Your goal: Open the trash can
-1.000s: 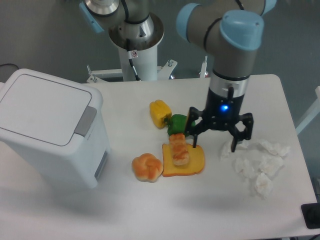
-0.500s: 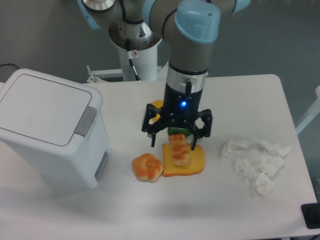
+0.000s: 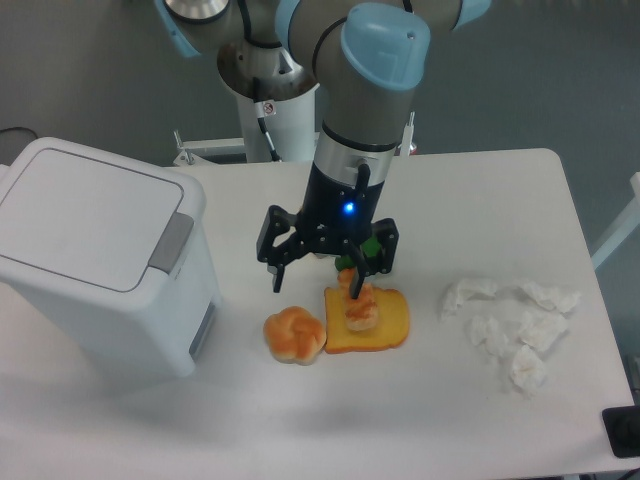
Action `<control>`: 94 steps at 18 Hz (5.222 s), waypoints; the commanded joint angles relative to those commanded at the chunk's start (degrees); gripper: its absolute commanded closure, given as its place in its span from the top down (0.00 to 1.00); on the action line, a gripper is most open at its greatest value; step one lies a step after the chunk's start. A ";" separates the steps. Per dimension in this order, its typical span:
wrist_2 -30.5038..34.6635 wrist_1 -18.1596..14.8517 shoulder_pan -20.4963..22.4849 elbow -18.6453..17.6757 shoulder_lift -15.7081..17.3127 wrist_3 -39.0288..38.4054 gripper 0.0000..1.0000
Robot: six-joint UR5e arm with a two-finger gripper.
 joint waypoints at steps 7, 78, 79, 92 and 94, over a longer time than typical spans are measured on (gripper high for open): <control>-5.46 -0.09 -0.09 -0.35 1.85 -1.93 1.00; -4.24 3.95 8.43 -2.65 -2.71 15.63 1.00; -2.32 5.00 8.79 -2.03 -4.11 17.30 1.00; 15.44 6.77 13.62 -0.18 -12.83 46.65 1.00; 16.07 6.42 14.24 1.65 -14.40 49.64 1.00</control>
